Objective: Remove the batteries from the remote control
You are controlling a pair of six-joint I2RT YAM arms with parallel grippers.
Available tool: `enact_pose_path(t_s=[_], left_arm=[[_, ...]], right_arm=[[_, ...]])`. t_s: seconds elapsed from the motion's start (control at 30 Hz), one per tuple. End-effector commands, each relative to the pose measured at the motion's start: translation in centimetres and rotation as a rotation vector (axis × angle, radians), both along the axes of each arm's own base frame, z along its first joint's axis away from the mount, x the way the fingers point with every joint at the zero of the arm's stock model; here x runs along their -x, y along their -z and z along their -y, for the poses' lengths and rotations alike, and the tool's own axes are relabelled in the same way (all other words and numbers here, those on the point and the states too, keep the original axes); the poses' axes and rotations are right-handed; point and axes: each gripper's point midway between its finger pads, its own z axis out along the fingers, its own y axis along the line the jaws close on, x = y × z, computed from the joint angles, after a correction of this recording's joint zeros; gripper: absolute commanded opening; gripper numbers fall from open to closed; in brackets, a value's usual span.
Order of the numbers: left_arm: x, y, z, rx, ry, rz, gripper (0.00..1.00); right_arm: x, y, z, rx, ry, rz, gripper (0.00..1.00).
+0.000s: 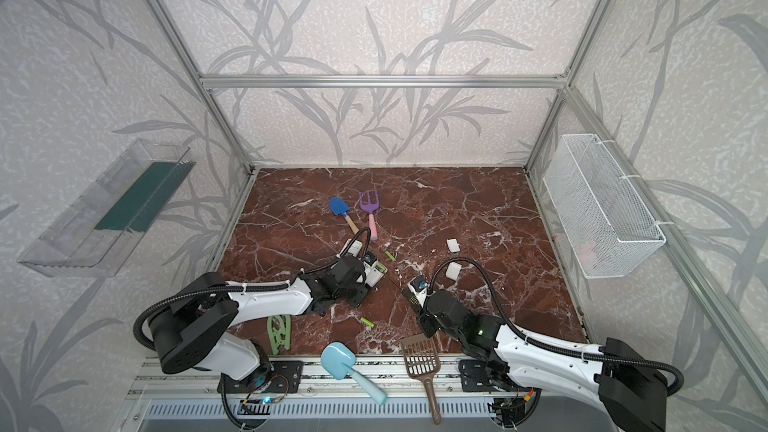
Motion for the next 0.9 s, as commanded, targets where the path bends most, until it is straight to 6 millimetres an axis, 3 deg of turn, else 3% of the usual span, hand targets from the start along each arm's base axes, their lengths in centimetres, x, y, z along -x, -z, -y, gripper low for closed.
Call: enact_pose_path(t_s=[0.0, 0.57, 0.87], left_arm=[[4.8, 4.1, -1.1, -0.052, 0.093, -0.210, 0.35], [4.9, 4.2, -1.1, -0.050, 0.095, -0.217, 0.33], [5.0, 4.3, -1.0, -0.052, 0.095, -0.219, 0.32]], right_arm=[[-0.5, -1.4, -1.3, -0.067, -0.015, 0.045, 0.00], [-1.0, -3.5, -1.5, -0.138, -0.009, 0.116, 0.00], [-1.0, -3.4, -1.3, -0.138, 0.001, 0.118, 0.00]])
